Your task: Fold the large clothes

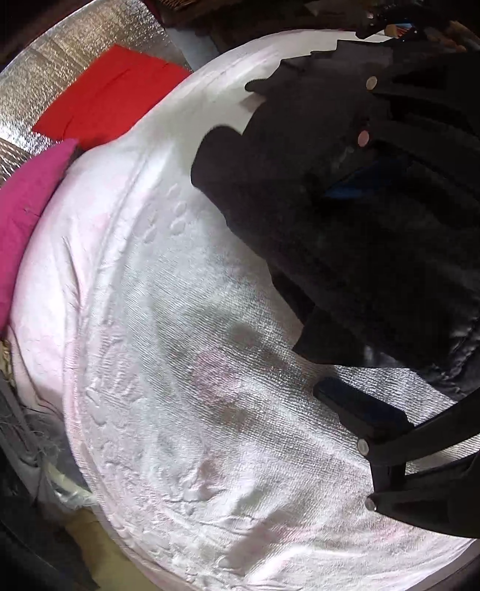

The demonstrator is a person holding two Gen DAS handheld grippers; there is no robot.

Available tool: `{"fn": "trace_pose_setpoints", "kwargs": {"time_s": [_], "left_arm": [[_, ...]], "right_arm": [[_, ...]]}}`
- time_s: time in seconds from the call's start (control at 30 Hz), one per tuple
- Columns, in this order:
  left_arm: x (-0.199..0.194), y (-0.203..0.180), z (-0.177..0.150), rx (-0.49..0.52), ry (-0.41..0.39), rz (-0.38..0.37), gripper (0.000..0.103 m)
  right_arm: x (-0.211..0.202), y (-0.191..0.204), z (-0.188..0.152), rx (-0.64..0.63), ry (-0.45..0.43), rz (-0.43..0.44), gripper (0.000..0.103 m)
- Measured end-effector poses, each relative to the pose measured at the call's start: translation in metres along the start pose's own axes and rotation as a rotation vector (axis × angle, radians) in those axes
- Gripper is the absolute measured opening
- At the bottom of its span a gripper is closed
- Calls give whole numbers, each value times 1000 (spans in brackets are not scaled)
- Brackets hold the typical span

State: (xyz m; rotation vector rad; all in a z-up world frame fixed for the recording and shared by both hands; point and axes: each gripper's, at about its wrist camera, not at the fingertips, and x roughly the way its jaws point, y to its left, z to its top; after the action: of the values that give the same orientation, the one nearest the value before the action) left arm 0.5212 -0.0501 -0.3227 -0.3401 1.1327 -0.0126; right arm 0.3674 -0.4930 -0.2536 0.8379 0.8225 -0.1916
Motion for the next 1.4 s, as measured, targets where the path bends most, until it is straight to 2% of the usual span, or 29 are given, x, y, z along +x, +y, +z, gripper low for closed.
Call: {"fn": "trace_pose_setpoints", "kwargs": {"time_s": [0.07, 0.17, 0.33, 0.47, 0.53, 0.7, 0.77, 0.83, 0.97, 1.23, 1.33, 1.4], "left_arm": [[-3, -3, 2, 13, -14, 12, 96], [-28, -8, -12, 78, -65, 37, 95], [-84, -26, -52, 233, -208, 45, 95], [-110, -42, -102, 345, -241, 64, 95], [-112, -41, -122, 374, -241, 65, 95], [-111, -40, -174, 413, -253, 105, 96], [-111, -41, -184, 414, -280, 122, 96], [-117, -44, -188, 430, -275, 137, 96], [-153, -41, -208, 439, -354, 99, 96], [-241, -47, -244, 483, -486, 116, 96], [-279, -49, -257, 495, -542, 116, 96], [-304, -49, -266, 495, -582, 108, 96]], "right_arm": [[-5, 4, -1, -24, -10, -15, 58], [-19, 11, -9, -53, -29, -14, 58], [-71, 21, -38, -155, -63, 4, 58], [-107, 28, -82, -254, -52, 9, 58], [-118, 31, -107, -318, -51, -33, 58], [-116, 21, -166, -365, 48, -96, 58], [-111, 27, -181, -448, 28, -173, 57], [-112, 35, -185, -495, 15, -218, 57], [-145, 33, -196, -456, -28, -137, 57], [-235, 61, -222, -529, -170, -151, 59], [-275, 72, -233, -534, -226, -145, 66], [-295, 79, -239, -551, -258, -152, 66]]}}
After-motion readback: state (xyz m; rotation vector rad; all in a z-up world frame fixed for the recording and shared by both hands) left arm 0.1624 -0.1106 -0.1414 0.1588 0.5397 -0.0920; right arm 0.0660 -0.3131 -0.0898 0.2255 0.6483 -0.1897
